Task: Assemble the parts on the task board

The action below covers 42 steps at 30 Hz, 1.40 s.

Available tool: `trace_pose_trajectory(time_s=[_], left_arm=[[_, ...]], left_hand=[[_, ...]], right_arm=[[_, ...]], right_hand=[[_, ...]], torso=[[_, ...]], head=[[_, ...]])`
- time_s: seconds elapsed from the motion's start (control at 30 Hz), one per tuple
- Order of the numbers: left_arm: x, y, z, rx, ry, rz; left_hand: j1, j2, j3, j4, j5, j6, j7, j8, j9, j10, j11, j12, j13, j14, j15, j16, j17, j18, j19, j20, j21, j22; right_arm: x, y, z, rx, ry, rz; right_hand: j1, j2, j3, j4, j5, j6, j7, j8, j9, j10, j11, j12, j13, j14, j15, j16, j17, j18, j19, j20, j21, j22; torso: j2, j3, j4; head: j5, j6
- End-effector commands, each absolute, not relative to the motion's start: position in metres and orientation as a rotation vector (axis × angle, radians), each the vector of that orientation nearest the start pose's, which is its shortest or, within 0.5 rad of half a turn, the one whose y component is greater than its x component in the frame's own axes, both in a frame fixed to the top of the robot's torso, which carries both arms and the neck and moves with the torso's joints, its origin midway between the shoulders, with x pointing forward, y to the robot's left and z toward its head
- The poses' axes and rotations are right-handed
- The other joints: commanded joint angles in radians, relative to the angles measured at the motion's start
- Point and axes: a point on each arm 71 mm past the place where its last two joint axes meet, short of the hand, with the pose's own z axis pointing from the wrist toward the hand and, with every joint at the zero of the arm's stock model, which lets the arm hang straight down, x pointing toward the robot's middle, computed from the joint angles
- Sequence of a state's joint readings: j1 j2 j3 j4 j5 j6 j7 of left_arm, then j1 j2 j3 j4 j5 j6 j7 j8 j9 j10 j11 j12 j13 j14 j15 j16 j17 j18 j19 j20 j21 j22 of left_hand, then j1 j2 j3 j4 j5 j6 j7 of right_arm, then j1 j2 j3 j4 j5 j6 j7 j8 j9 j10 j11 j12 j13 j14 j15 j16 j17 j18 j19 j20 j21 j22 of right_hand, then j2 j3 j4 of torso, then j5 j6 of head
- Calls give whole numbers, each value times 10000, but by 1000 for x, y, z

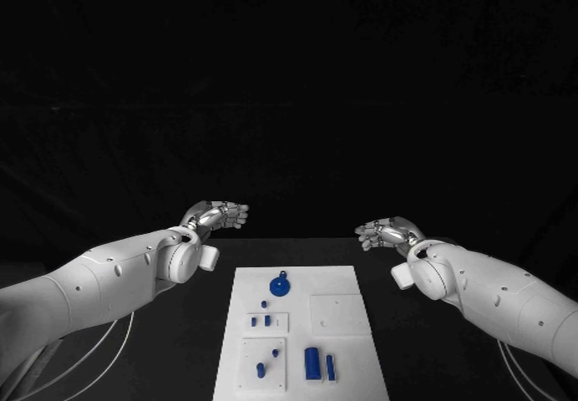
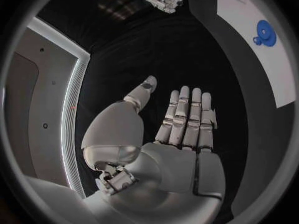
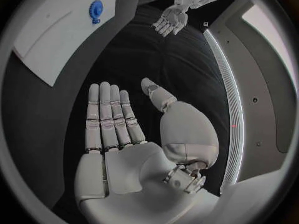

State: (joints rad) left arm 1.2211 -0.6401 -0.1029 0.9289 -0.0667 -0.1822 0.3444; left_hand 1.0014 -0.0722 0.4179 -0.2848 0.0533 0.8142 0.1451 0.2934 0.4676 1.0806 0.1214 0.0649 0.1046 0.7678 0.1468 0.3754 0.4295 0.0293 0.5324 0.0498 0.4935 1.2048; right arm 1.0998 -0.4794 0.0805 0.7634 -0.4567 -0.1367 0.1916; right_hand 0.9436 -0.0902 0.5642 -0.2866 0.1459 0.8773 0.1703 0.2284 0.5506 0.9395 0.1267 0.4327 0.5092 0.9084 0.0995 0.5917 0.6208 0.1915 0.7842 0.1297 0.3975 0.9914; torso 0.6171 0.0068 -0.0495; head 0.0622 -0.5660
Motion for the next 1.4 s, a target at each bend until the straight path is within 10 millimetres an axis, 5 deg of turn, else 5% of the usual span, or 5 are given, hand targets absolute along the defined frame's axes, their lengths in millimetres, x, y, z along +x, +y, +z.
trace_pose_trajectory(time_s=[0.03,0.2,0.23,0.4,1.4], left_arm=[[576,291,-213,-11321,13447,-12635],[578,288,-214,-11369,13443,-12726],[577,292,-216,-11224,13758,-12260],[572,285,-219,-11278,13667,-12280],[462,192,-224,-12089,12178,-12289]], left_hand=[[-22,-61,-54,-2,-8,-60,4,-44,-9,-56,0,-14,-14,-54,4,-36,-9,-128,-42,-10,-34,-9],[-136,-118,-122,21,-16,-232,-96,-133,-48,-451,-30,-15,-164,-356,103,-254,-110,-220,-261,66,-276,-106],[-10014,722,-4179,2848,-533,-8142,-1451,-2934,-4676,-3517,-1214,-649,-1046,-7678,-1468,-3754,-4295,-293,-5324,-498,-4935,-3682],[-10014,722,-4179,2848,-533,-8142,-1451,-2934,-4676,-10806,-1214,-649,-1046,-7678,-1468,-3754,-4295,-293,-5324,-498,-4935,-12048],[-10014,722,-4179,2848,-533,-8142,-1451,-2934,-4676,-10806,-1214,-649,-1046,-7678,-1468,-3754,-4295,-293,-5324,-498,-4935,-12048]], right_arm=[[584,-247,-254,9872,15666,11889],[585,-255,-257,10065,15571,11811],[585,-256,-258,9920,15842,11002],[582,-252,-257,9964,15614,11150],[466,-194,-225,12017,12221,12312]], right_hand=[[-22,108,-64,19,-44,-49,7,-4,-16,120,21,-209,-262,44,95,-188,-130,-109,-18,106,-151,-136],[139,299,-522,-57,98,-330,-150,-4,-197,146,166,-2117,-2317,-751,380,-1933,-1431,-212,-1021,448,-1358,-811],[-9436,902,-5642,2866,-1459,-8773,-1703,-2284,-5506,-9395,-1267,-4327,-5092,-9084,-995,-5917,-6208,-1915,-7842,-1297,-3975,-9914],[-9436,902,-5642,2866,-1459,-8773,-1703,-2284,-5506,-9395,-1267,-4327,-5092,-9084,-995,-5917,-6208,-1915,-7842,-1297,-3975,-9914],[-9436,902,-5642,2866,-1459,-8773,-1703,-2284,-5506,-9395,-1267,-4327,-5092,-9084,-995,-5917,-6208,-1915,-7842,-1297,-3975,-9914]], torso=[[-138,35,23],[-140,59,41],[-109,36,23],[-275,8,150],[-729,-68,495]], head=[[48,73],[83,153],[54,117],[-127,-6],[-622,-340]])
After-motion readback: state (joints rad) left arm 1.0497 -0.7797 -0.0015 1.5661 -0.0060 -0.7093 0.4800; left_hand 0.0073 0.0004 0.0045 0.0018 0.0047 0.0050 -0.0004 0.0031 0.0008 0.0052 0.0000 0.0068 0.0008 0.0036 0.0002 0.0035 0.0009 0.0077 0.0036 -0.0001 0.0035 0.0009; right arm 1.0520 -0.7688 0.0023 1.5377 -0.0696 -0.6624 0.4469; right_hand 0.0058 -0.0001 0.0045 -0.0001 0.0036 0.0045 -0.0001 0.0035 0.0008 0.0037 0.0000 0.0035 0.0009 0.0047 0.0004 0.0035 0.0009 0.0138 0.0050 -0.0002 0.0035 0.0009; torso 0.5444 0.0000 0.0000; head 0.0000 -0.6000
